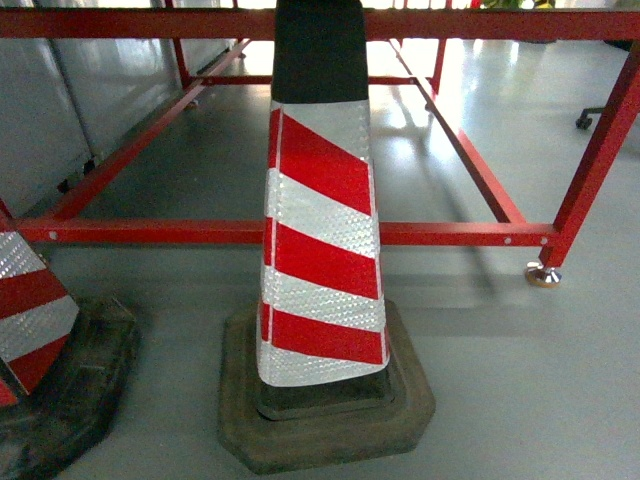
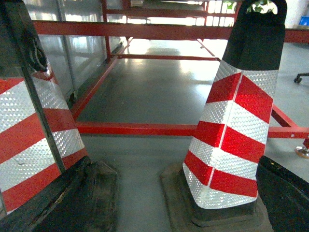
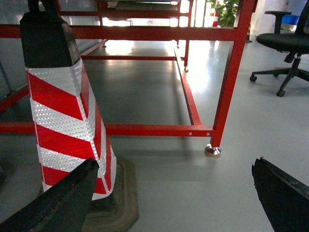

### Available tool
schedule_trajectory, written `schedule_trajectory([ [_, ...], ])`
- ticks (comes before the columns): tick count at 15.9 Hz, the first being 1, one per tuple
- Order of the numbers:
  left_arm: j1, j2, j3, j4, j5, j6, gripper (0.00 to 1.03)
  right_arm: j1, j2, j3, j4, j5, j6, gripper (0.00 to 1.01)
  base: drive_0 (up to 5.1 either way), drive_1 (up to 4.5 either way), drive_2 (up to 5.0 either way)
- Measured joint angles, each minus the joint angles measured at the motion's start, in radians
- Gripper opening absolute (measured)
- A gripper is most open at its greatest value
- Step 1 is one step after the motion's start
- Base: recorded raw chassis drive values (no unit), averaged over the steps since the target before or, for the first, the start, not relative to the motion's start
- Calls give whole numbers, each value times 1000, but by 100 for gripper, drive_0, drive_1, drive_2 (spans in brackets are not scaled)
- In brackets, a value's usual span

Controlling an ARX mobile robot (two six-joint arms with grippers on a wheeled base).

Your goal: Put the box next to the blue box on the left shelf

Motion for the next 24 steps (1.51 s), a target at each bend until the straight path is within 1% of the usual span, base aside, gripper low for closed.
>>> schedule_trajectory([
  [9, 0, 0, 0, -3, 3, 0, 98, 0, 0, 0, -2, 0, 0, 98, 0, 0, 0],
  [15, 0, 0, 0, -1, 1, 11, 98, 0, 0, 0, -2, 0, -4, 98, 0, 0, 0],
  [24, 0, 0, 0, -1, 3, 11, 98, 0, 0, 0, -1, 0, -3, 98, 0, 0, 0],
])
